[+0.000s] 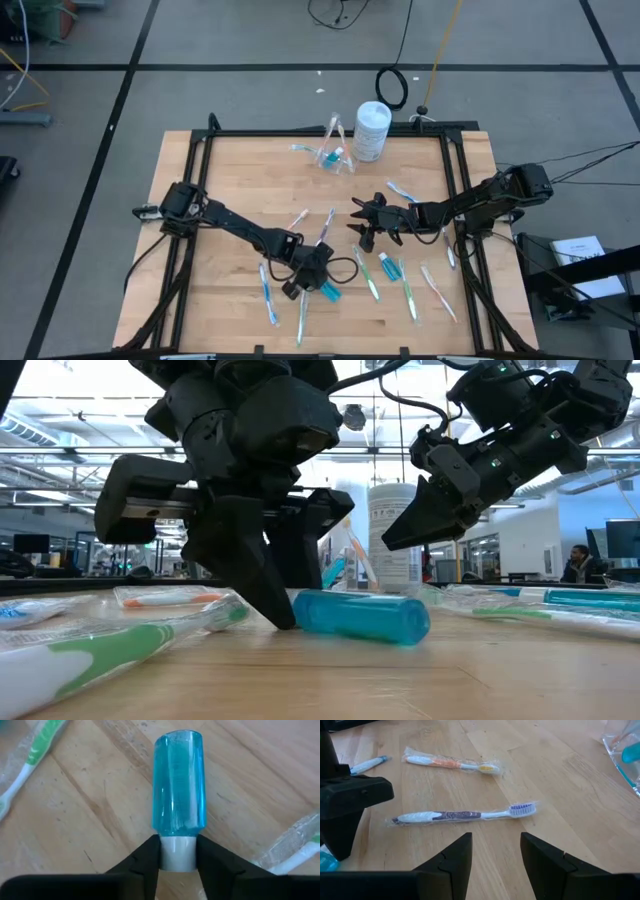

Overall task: Pick & Place toothbrushing station
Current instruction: Put the blue mouthwash into the transparent organizer

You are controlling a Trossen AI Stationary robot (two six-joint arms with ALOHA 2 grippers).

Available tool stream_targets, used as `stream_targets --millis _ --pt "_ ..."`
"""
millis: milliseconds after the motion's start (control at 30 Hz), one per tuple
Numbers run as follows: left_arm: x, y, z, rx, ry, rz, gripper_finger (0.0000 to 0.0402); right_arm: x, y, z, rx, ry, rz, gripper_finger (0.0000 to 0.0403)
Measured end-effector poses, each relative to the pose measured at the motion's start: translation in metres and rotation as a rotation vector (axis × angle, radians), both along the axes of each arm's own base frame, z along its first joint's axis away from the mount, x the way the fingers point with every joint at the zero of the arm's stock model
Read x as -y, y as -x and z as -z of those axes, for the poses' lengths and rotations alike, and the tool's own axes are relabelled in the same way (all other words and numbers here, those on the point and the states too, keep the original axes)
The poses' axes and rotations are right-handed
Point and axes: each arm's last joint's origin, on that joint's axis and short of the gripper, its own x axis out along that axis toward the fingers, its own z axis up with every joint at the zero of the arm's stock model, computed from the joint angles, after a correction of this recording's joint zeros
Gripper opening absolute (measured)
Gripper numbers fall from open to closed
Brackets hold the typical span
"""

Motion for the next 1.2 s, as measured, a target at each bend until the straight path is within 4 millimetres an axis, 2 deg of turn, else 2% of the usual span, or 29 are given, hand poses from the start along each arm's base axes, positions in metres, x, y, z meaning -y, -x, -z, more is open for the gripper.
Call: stream_targets --millis 100,267,367,567,767,867,1067,1200 --pt "0.000 0.000 0.000 0.005 0.001 -0.001 0.0097 0.000 0.000 0.000 0.000 0.000 0.000 0.0160" --pt "0.002 0.001 -0.003 0.017 -0.014 0.004 0.0089 0.000 0.000 0.000 0.000 -0.001 0.001 0.0160" --pt "0.004 0.007 -0.015 0.041 -0.092 0.012 0.0088 0.000 0.000 0.000 -0.001 -0.001 0.000 0.0160" --pt "0.007 0.024 -0.064 0.211 -0.508 0.057 0.0088 0.000 0.000 0.001 -0.007 0.001 0.000 0.0160" --pt "-0.005 0.045 -0.101 0.219 -0.985 0.215 0.0107 0.000 0.001 0.002 -0.021 0.002 0.000 0.0160" --pt "-0.015 0.048 -0.115 0.204 -1.187 0.208 0.0109 0.000 0.001 0.002 -0.025 0.001 0.001 0.0160" --pt "-0.052 0.035 -0.122 0.058 -1.519 0.190 0.0111 0.000 0.001 0.002 -0.022 0.001 0.001 0.0160" --pt "-0.076 0.023 -0.121 0.011 -1.585 0.181 0.0112 0.000 0.001 0.002 -0.022 0.001 0.001 0.0160"
